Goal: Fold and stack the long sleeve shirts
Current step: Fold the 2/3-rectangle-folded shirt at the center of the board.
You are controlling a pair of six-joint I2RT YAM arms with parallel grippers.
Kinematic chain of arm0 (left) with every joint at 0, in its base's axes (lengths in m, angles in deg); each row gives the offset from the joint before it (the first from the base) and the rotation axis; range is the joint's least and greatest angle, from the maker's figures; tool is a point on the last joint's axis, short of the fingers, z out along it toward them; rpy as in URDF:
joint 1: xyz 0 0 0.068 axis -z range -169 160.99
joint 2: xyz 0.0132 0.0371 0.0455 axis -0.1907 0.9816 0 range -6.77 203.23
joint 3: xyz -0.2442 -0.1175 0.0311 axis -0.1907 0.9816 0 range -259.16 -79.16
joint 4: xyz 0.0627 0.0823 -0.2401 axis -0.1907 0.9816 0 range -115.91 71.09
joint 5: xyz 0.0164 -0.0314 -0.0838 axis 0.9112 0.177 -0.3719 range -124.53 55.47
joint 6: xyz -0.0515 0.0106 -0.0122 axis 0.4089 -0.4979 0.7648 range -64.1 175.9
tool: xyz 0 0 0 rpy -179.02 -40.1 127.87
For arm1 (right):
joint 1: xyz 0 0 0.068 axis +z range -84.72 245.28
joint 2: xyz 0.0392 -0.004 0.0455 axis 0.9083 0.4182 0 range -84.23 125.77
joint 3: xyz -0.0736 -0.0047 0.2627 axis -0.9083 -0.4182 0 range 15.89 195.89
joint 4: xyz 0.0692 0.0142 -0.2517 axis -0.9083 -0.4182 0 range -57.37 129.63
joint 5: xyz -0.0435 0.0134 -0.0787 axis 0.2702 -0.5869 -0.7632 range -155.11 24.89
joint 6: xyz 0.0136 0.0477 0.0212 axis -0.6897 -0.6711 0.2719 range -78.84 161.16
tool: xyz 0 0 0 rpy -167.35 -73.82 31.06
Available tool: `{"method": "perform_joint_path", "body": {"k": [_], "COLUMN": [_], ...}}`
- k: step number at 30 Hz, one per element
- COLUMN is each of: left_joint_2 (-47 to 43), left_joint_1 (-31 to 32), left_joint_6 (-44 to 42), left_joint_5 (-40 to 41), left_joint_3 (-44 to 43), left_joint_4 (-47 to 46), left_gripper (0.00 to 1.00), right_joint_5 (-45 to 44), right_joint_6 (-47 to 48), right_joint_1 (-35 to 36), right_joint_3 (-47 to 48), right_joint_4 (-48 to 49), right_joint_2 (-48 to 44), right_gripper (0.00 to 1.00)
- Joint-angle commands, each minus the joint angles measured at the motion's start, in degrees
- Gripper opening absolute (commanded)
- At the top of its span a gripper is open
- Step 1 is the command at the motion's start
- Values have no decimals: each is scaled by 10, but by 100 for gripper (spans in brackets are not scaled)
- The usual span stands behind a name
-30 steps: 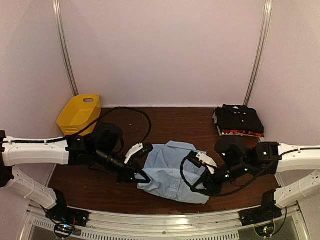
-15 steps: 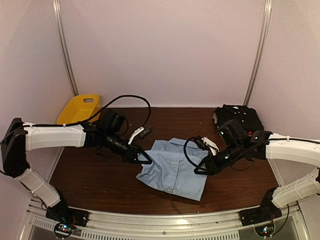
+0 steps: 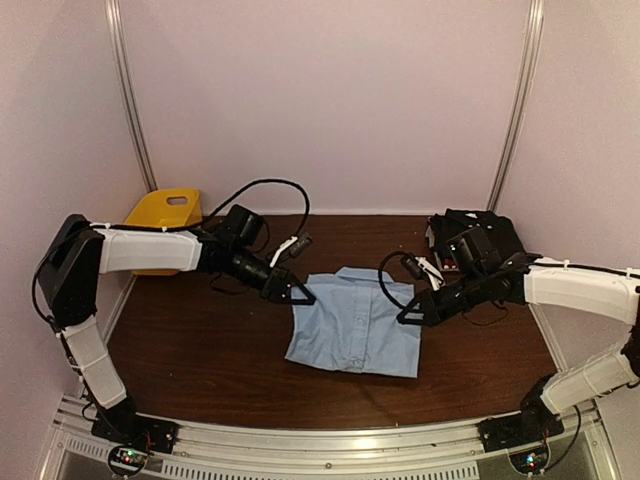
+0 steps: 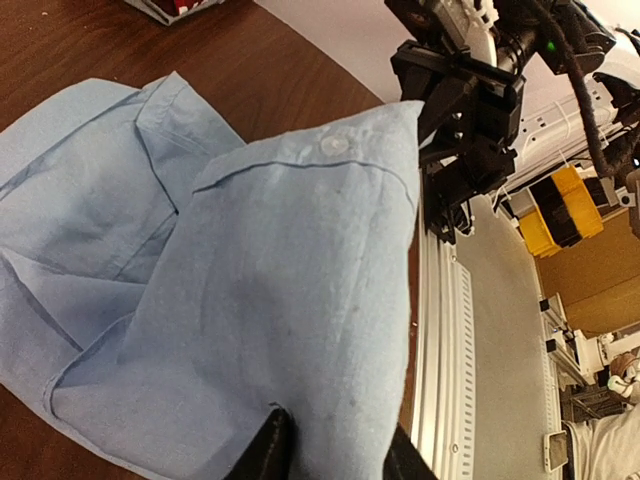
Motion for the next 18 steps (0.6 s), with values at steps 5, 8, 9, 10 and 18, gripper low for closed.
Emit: {"method": "perform_joint_path", "body": {"k": [5,8,9,10,18], "left_joint_2": [71,80,82,84,114], "left_joint_1": [-28,-35,-36,-37,-50], "left_joint_6": [0,13,18,23,56], "left_joint_5": [-51,-55,-60,-61,-41], "left_joint_3": [-68,-62,-59,-57,-78], "left_joint_4": [-44,-67,-81,-89,-125], "left_gripper": [41,43,43,44,20], "right_joint_5": [56,72,75,78,105], "right_joint_6": [24,24,24,24,20], "right_joint_1": [-58,-73,-78,-82,-107], "right_joint_3": [25,32,35,39,76], "right_joint_4": [51,67,71,73,97], "right_joint_2": [61,79,86,93,145], "right_gripper": [0,0,0,0,5]}}
